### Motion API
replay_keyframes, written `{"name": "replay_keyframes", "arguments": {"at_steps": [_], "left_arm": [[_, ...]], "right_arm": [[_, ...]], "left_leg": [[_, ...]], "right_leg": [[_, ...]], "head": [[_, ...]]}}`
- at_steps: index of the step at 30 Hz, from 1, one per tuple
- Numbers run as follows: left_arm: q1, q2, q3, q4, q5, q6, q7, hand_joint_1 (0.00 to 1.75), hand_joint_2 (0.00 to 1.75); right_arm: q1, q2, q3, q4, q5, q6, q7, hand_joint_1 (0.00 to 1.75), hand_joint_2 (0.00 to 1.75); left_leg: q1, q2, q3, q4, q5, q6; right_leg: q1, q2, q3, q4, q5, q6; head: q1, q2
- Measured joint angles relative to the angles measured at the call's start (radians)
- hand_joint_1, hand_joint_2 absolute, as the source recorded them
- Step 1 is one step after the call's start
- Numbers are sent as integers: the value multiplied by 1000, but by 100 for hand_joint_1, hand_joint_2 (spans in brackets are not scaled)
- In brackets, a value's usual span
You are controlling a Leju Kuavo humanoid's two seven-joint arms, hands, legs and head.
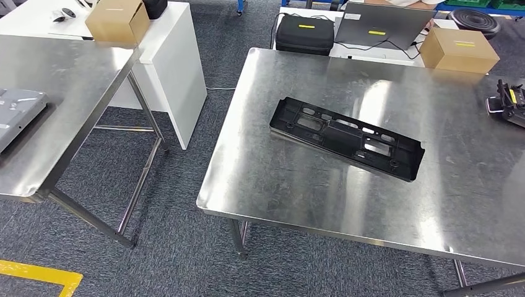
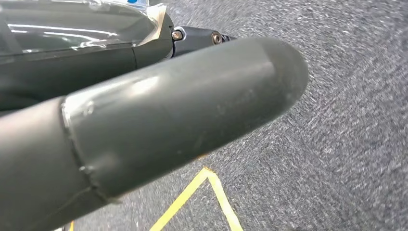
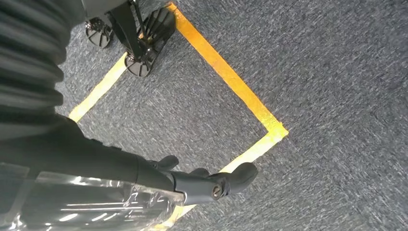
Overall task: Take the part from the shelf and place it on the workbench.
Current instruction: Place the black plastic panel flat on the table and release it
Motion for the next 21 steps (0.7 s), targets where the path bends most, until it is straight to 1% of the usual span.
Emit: {"name": "replay_keyframes", "arguments": {"at_steps": [4,5,6,7,8,9,10,11,12,13,14,15,16,17,18,19,20,21], "left_arm": [[3,10,17,0,-17,-14,10,0,0],[3,11,18,0,-26,-20,13,0,0],[4,11,19,0,-36,-25,16,0,0],[4,10,19,0,-45,-31,18,0,0],[4,9,19,0,-53,-35,20,0,0],[3,8,19,0,-60,-38,21,0,0],[4,6,19,0,-66,-42,22,0,0],[4,6,19,0,-70,-46,22,0,0],[4,4,19,0,-73,-50,22,0,0],[5,4,19,0,-74,-54,22,0,0],[5,3,19,0,-75,-56,22,0,0],[5,2,19,0,-76,-59,21,0,0],[5,1,19,0,-78,-62,20,0,0],[5,1,19,-1,-83,-67,19,0,0],[5,1,19,-1,-88,-72,19,0,0],[5,1,19,-2,-95,-77,21,0,0],[4,1,19,-2,-101,-82,24,0,0],[5,1,19,-3,-105,-87,27,0,0]], "right_arm": [[-1,8,1,0,13,12,19,0,175],[-1,10,3,0,18,13,24,0,175],[-2,12,5,0,22,14,29,0,175],[-2,14,8,0,25,13,34,0,175],[-2,16,10,0,30,12,40,0,175],[-2,17,13,0,33,12,45,0,175],[-1,17,15,0,36,11,50,0,175],[-1,17,19,0,38,11,53,0,175],[0,17,22,0,39,11,55,0,175],[0,16,25,0,40,11,56,0,175],[1,16,28,0,42,11,58,0,175],[1,16,31,0,46,10,59,0,175],[0,16,34,0,49,10,61,0,175],[-1,17,38,0,53,9,65,0,175],[-2,18,42,0,56,6,70,0,175],[-2,19,47,0,58,4,76,0,175],[-1,20,51,0,61,1,82,0,175],[-1,22,55,0,65,-1,86,0,175]], "left_leg": [[-4,0,0,1,-1,4],[-5,0,1,0,0,8],[-2,0,3,-5,6,13],[1,2,5,-12,12,19],[5,3,7,-19,20,25],[9,5,7,-24,26,29],[9,7,4,-25,29,32],[9,8,0,-25,31,32],[9,9,-4,-25,34,31],[9,9,-8,-25,37,28],[9,9,-11,-24,40,25],[10,9,-13,-23,42,21],[10,9,-16,-20,45,17],[8,9,-18,-15,45,12],[7,9,-20,-11,45,6],[6,9,-21,-9,46,0],[6,9,-21,-9,48,-7],[8,9,-23,-8,51,-14]], "right_leg": [[-5,0,3,-2,2,3],[-6,0,4,-4,4,6],[-6,0,3,-2,3,8],[-5,-1,0,7,-4,8],[-3,-1,-11,33,-22,3],[-1,-1,-31,80,-52,-4],[0,-1,-59,144,-87,-12],[2,-1,-88,214,-121,-17],[4,-1,-109,267,-143,-17],[6,-1,-111,287,-149,-13],[8,-1,-92,264,-140,-7],[8,-1,-52,201,-118,1],[7,-1,-4,122,-95,5],[8,-1,32,55,-73,4],[9,-1,54,13,-59,-3],[11,0,60,-5,-51,-13],[15,0,56,-4,-44,-24],[12,-1,53,-5,-38,-34]], "head": [[0,0],[0,0],[0,0],[0,0],[2,0],[4,0],[7,0],[9,0],[10,0],[10,0],[11,0],[11,0],[12,0],[12,0],[11,0],[10,0],[8,0],[8,0]]}}
